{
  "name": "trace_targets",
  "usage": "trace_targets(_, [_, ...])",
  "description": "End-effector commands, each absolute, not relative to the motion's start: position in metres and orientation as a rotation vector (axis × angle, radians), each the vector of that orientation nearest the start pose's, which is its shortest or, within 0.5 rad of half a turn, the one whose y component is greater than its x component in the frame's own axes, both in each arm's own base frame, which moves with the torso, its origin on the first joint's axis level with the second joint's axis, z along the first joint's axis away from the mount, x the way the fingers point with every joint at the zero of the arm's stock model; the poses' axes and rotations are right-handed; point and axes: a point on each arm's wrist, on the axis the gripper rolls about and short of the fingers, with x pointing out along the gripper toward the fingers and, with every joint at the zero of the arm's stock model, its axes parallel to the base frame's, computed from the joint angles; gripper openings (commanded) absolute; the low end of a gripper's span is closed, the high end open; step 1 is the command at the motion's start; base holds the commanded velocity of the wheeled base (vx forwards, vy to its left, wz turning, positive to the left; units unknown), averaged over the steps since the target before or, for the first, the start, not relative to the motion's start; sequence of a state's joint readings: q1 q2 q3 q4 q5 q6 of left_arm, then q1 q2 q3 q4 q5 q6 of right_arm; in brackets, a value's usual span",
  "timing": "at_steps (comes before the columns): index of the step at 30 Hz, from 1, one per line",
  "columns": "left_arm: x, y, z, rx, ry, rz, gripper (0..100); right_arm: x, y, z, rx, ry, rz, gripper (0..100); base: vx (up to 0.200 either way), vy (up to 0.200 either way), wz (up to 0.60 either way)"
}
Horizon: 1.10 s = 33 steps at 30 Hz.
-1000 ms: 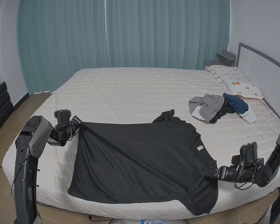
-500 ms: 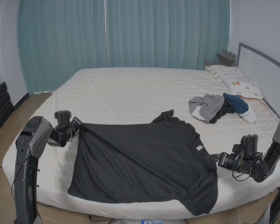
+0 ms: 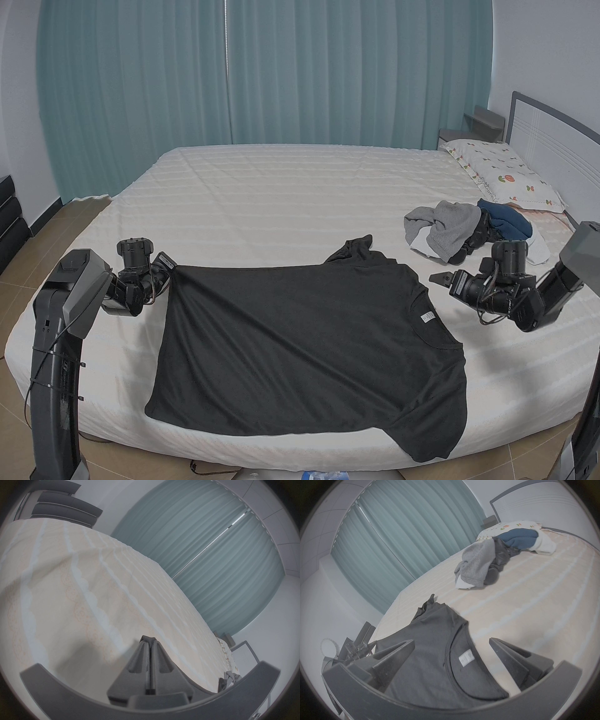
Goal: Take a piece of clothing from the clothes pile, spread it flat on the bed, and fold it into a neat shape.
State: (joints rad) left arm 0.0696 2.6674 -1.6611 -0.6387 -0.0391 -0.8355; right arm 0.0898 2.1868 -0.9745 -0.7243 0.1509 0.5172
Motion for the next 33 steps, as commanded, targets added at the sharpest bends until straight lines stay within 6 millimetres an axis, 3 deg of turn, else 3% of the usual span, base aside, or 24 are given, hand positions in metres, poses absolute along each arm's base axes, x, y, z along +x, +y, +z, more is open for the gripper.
trace_targets(1, [0.516, 0.035, -0.010, -0.846, 0.346, 0.186, 0, 0.450, 0.058, -0.001, 0.493, 0.647, 0.078, 100, 0.000, 0.000, 0.00])
trace_targets(5, [0.513, 0.035, -0.012, -0.847, 0.359, 0.190, 0, 0.478, 0.072, -0.001, 0.464, 0.575, 0.077, 100, 0.000, 0.000, 0.00])
trace_targets(10, [0.509, 0.034, -0.012, -0.848, 0.372, 0.194, 0, 0.497, 0.088, -0.011, 0.450, 0.564, 0.090, 100, 0.000, 0.000, 0.00])
trace_targets(12, [0.508, 0.034, -0.011, -0.849, 0.374, 0.194, 0, 0.505, 0.090, -0.005, 0.451, 0.530, 0.091, 100, 0.000, 0.000, 0.00])
trace_targets(16, [0.508, 0.033, -0.012, -0.848, 0.376, 0.193, 0, 0.514, 0.092, -0.015, 0.451, 0.526, 0.085, 100, 0.000, 0.000, 0.00])
trace_targets(26, [0.508, 0.033, -0.012, -0.848, 0.375, 0.191, 0, 0.529, 0.094, -0.014, 0.461, 0.478, 0.071, 100, 0.000, 0.000, 0.00])
trace_targets(27, [0.508, 0.033, -0.012, -0.848, 0.375, 0.191, 0, 0.530, 0.094, -0.013, 0.462, 0.475, 0.072, 0, 0.000, 0.000, 0.00])
trace_targets(33, [0.510, 0.033, -0.010, -0.848, 0.368, 0.182, 0, 0.536, 0.092, -0.003, 0.475, 0.431, 0.076, 0, 0.000, 0.000, 0.00])
